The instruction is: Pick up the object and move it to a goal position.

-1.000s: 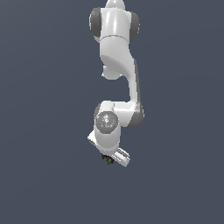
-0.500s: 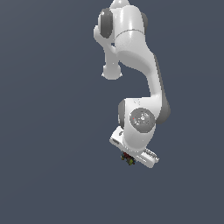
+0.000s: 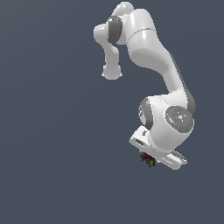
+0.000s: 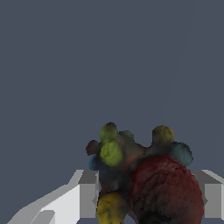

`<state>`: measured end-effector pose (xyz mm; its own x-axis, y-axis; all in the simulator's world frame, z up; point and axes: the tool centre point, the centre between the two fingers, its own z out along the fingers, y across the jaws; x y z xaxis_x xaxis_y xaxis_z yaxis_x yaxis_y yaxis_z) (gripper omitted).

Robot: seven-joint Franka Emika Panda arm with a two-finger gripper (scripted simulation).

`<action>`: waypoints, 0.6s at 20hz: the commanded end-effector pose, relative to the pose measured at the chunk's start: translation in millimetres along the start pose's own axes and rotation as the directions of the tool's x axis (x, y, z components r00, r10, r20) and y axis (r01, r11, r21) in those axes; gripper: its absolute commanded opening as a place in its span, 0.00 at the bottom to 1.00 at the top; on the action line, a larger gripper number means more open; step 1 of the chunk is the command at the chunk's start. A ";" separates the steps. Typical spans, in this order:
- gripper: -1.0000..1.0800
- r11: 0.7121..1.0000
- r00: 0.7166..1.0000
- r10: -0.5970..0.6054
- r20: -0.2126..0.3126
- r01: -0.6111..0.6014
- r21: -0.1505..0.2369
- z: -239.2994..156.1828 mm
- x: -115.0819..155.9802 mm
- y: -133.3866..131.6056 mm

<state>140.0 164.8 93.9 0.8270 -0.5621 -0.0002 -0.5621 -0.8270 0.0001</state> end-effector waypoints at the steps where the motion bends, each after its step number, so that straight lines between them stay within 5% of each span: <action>1: 0.00 1.000 1.000 0.002 -0.001 -0.002 0.000 -4.4 -4.0 -10.7; 12: 0.00 1.000 1.000 0.002 -0.001 -0.002 0.000 -9.3 -10.2 -27.2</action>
<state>146.0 192.8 101.9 0.8263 -0.5632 -0.0010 -0.5632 -0.8263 0.0011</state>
